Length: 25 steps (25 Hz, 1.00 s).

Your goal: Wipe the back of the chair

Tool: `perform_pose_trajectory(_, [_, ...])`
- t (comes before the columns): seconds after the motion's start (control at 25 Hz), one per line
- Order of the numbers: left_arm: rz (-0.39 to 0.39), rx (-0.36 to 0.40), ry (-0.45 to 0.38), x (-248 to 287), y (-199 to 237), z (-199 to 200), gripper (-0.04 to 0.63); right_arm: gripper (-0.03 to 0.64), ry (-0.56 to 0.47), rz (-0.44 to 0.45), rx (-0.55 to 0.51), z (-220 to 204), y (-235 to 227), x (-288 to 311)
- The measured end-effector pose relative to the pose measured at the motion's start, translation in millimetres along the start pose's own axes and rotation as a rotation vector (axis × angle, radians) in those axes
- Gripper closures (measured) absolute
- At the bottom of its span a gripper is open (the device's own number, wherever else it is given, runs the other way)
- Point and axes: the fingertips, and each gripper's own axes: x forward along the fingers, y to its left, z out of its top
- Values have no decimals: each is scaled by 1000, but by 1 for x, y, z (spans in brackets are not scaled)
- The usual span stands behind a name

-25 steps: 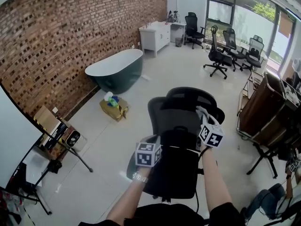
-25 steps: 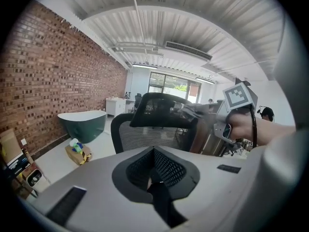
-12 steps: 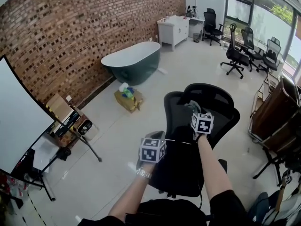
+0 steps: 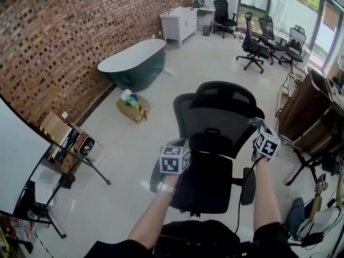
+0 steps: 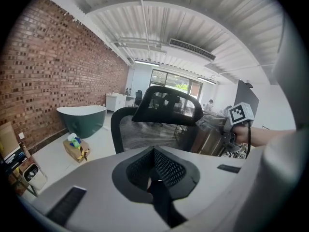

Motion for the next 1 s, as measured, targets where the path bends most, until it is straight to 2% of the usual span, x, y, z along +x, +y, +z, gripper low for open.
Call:
perform_pose_trajectory(0.08, [-9, 2, 5, 1, -6, -3, 592, 577, -5, 28, 10, -10, 8, -10])
perform_pose_trajectory(0.2, [-18, 15, -5, -3, -11, 3, 594, 575, 32, 119, -23, -38, 60, -7])
perform_pose_trajectory(0.44, [9, 33, -5, -13, -6, 5, 592, 575, 112, 391, -143, -80, 228, 26])
perform_pose_trajectory(0.56, [39, 36, 5, -17, 2, 3, 594, 575, 167, 471, -188, -99, 291, 53])
perform_pose_trajectory(0.64, [64, 33, 13, -23, 12, 2, 594, 575, 160, 515, -203, -98, 331, 66])
perform_pose_trajectory(0.72, [90, 33, 17, -31, 24, 2, 594, 575, 160, 532, -221, -101, 359, 81])
perform_pose_trajectory(0.8, [108, 32, 20, -38, 31, 2, 594, 575, 186, 516, -234, -112, 365, 99])
perform_pose_trajectory(1.0, [138, 15, 49, -47, 53, -11, 593, 575, 223, 431, -140, -123, 335, 130])
